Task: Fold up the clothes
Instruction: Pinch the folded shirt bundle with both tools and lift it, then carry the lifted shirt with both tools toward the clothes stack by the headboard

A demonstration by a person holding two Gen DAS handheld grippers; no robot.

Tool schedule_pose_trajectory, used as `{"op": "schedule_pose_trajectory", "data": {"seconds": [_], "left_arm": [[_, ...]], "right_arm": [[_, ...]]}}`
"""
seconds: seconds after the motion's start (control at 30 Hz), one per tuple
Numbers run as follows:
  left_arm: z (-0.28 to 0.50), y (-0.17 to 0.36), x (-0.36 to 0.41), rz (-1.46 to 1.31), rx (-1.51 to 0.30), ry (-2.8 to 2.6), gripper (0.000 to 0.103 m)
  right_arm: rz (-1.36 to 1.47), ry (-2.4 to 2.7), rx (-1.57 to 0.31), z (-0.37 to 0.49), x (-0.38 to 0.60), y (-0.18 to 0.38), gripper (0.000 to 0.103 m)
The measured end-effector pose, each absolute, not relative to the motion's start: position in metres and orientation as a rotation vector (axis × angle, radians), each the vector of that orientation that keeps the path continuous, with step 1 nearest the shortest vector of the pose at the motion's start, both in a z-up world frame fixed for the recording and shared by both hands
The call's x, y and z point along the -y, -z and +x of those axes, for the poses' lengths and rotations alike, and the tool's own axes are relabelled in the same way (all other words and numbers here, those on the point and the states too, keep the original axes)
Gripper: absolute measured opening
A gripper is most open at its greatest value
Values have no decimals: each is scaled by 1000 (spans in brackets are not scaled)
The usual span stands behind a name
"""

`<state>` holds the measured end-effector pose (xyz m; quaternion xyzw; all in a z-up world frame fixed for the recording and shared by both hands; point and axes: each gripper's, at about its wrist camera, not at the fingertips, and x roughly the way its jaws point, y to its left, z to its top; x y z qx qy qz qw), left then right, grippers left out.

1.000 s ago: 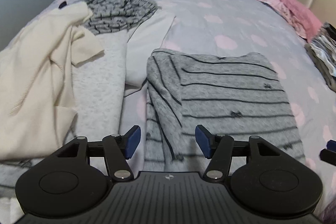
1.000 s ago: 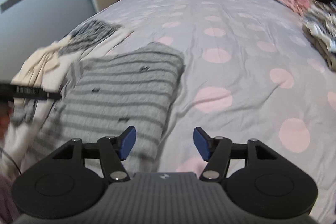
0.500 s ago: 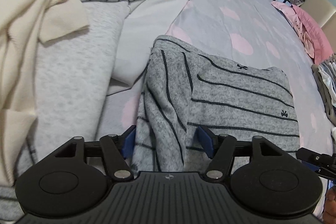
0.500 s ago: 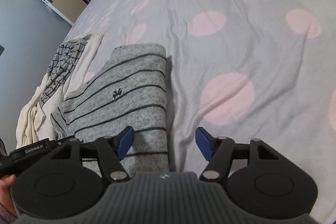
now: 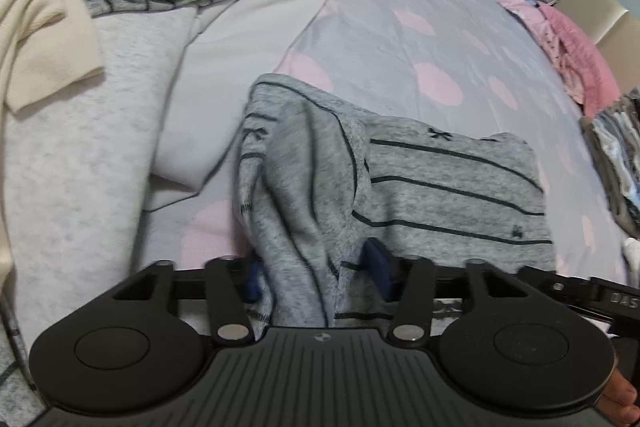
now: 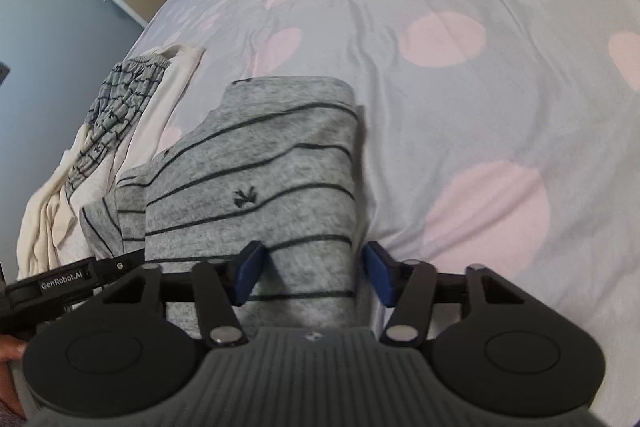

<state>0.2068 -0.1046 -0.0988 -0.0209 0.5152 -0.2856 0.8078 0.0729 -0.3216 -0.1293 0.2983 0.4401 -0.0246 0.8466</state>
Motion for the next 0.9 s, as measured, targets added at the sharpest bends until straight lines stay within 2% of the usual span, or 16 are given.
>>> {"op": "schedule_pose_trajectory", "data": {"seconds": [0.13,0.23,0.9], "left_arm": [[201,94,108,-11,-1077,630,26],[193,87,111,32,-1036,636,23],[120,-11,127,28,-727,764,20]], "right_arm": [[616,36,-914,73,320,125,32],[639,34,-897,69,322,121,28],[602,23,-624,-13,343,27,24]]}}
